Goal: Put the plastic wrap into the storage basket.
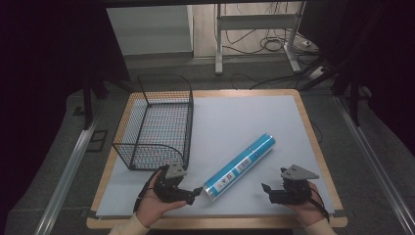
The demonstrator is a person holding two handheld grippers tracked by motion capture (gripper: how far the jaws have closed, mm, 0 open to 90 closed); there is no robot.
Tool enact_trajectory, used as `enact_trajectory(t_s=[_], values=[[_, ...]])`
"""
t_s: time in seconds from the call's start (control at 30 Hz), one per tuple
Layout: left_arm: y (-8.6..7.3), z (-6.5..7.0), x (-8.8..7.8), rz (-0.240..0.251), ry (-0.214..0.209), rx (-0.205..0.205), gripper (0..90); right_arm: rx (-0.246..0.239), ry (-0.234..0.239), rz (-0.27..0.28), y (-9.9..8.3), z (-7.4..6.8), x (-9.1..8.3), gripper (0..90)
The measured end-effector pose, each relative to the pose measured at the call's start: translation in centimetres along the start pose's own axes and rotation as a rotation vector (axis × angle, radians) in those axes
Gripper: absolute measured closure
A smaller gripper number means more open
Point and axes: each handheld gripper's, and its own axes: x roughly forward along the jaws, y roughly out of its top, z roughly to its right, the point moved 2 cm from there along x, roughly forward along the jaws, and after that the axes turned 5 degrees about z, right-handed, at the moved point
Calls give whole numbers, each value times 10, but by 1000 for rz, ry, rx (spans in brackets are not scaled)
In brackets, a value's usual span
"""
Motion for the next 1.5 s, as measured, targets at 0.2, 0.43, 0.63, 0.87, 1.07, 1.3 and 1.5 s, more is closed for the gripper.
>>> enact_trajectory(t_s=[0.2,0.43,0.63,0.87,1.07,1.3,1.5], values=[[6,3,3,-3,-6,12,163,6,-1,1,0,0,0,126],[14,7,7,-3,-21,24,162,9,-2,2,0,0,0,126],[22,13,8,2,-35,38,161,13,-4,4,0,0,-2,126],[37,13,10,10,-23,41,160,16,-4,6,0,0,-2,126],[41,14,12,-4,-30,45,160,17,-5,5,0,0,-2,126],[46,17,18,-27,-42,55,157,14,-4,4,0,1,-2,126],[50,18,22,-36,-41,52,155,16,-4,-2,-1,1,-2,126]])
